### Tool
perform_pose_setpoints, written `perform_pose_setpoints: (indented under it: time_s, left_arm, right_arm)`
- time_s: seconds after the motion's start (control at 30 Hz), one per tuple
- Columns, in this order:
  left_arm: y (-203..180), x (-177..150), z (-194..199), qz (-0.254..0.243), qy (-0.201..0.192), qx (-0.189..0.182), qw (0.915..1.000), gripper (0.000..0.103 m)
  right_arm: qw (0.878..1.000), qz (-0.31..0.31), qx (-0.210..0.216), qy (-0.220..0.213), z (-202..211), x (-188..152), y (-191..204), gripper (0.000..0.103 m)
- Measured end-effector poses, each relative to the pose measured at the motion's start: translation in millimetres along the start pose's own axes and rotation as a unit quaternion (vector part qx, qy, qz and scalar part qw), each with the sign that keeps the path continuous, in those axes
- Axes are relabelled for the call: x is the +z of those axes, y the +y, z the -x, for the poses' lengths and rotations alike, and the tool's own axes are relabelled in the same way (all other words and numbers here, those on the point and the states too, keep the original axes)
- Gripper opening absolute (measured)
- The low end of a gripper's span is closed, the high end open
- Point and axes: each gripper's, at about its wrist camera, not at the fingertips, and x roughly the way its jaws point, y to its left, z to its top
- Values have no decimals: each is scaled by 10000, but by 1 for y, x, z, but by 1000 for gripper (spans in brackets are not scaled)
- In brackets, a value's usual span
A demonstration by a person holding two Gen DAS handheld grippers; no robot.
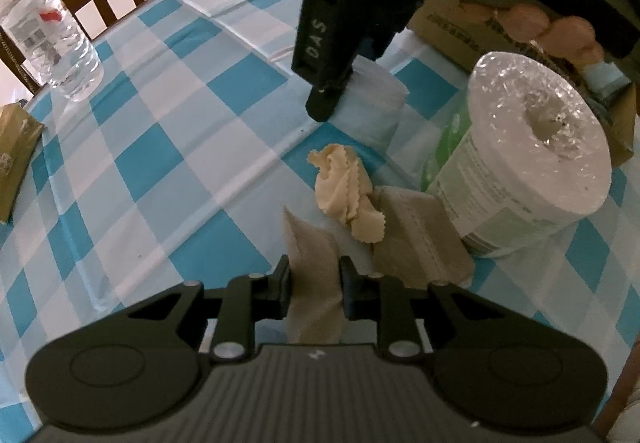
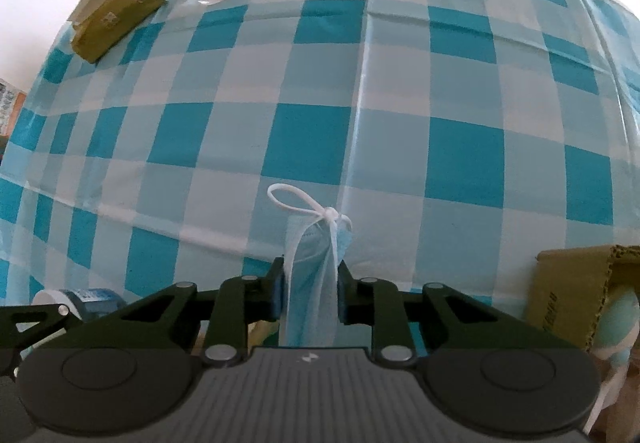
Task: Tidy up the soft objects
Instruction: 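Lift the mask and pouch and carry both toward the cardboard box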
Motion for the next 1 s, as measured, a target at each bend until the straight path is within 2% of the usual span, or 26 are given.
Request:
perform_pose_setpoints:
  time_s: [0.3,0.63,1.0]
  left_arm:
    - [1,1,19,35,-145,40,9999,21]
    - [1,0,51,46,-352,14,9994,21]
    - [-13,-13,83,-343,-473,-103,9982,21]
  right_arm:
    - [9994,251,82,-234,21,-7,14,28]
    - [9971,418,180,-604,64,-22,23,28]
    - [9914,681,310,-1071,129,-67,45,28]
